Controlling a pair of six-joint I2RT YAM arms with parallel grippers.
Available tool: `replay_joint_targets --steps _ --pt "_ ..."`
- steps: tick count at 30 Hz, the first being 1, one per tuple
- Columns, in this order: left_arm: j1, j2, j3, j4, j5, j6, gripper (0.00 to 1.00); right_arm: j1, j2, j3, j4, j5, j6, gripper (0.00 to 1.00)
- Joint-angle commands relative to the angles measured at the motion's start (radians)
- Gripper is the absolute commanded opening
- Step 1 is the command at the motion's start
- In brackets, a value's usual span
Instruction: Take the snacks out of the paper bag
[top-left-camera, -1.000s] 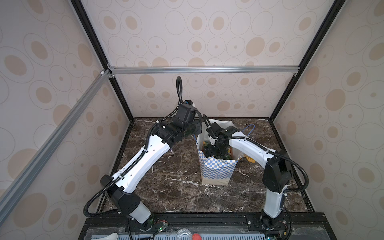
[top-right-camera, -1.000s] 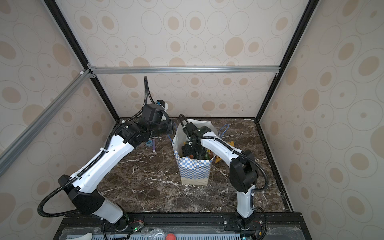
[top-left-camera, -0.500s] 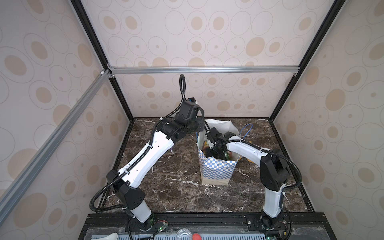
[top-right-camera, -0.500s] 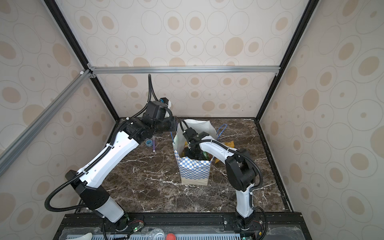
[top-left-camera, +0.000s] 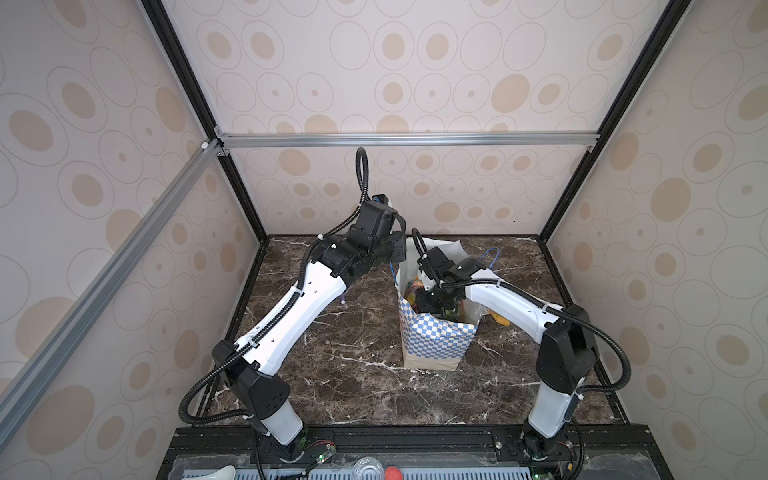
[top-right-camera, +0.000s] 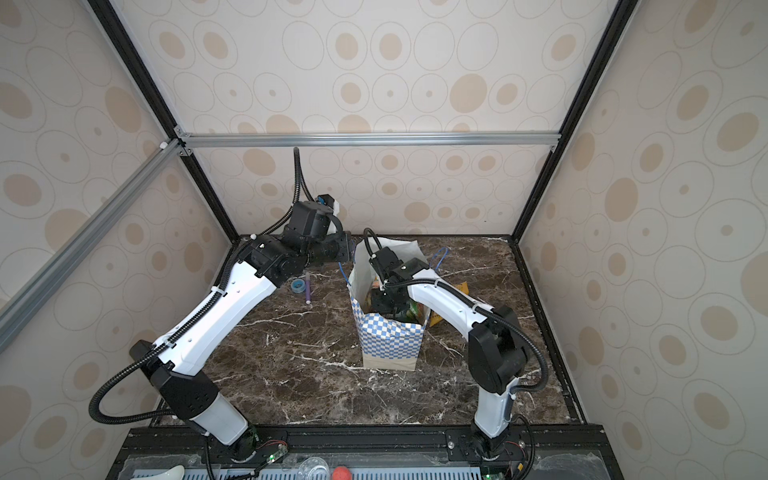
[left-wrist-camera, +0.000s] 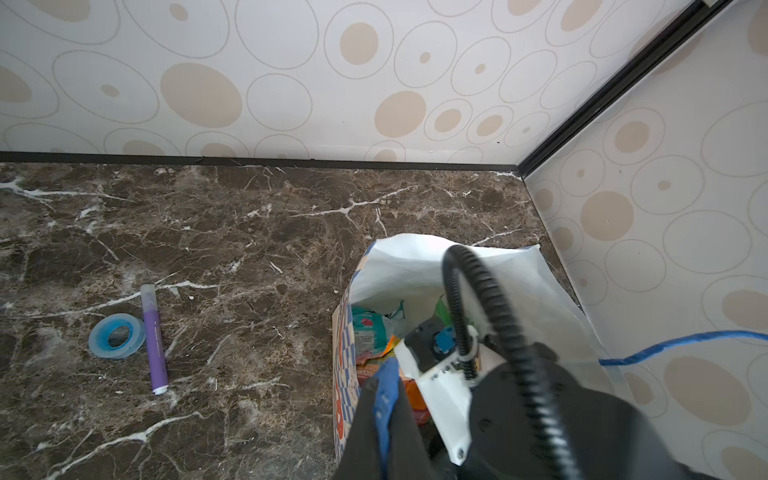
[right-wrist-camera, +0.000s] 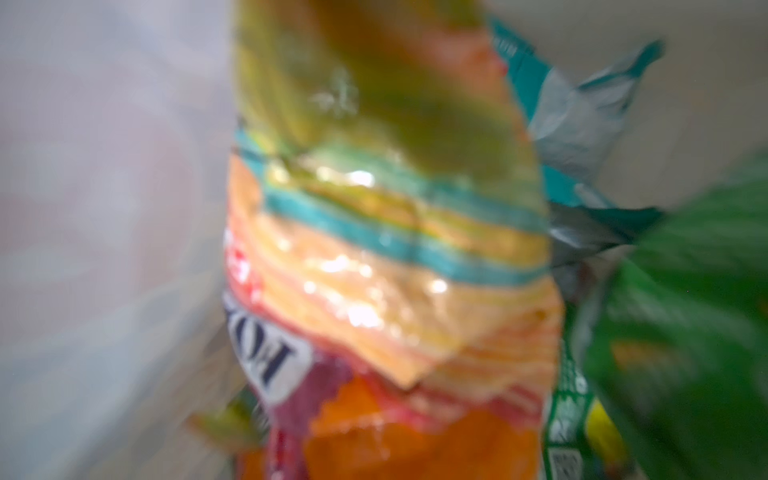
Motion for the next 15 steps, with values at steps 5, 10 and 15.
replay_joint_targets --steps 5,10,15 --pt "0.008 -0.050 -0.034 0.040 -0.016 0.011 0.00 -0.002 -0.127 0.100 -0.056 0.056 0.019 0.00" --pt "0.009 -0.065 -0.054 0.055 -0.001 0.011 0.03 -0.003 -0.175 0.103 -0.044 0.094 0.036 0.00" --pt "0.010 -0.098 -0.089 0.087 0.011 0.002 0.12 -0.005 -0.180 0.133 -0.050 0.102 0.035 0.00"
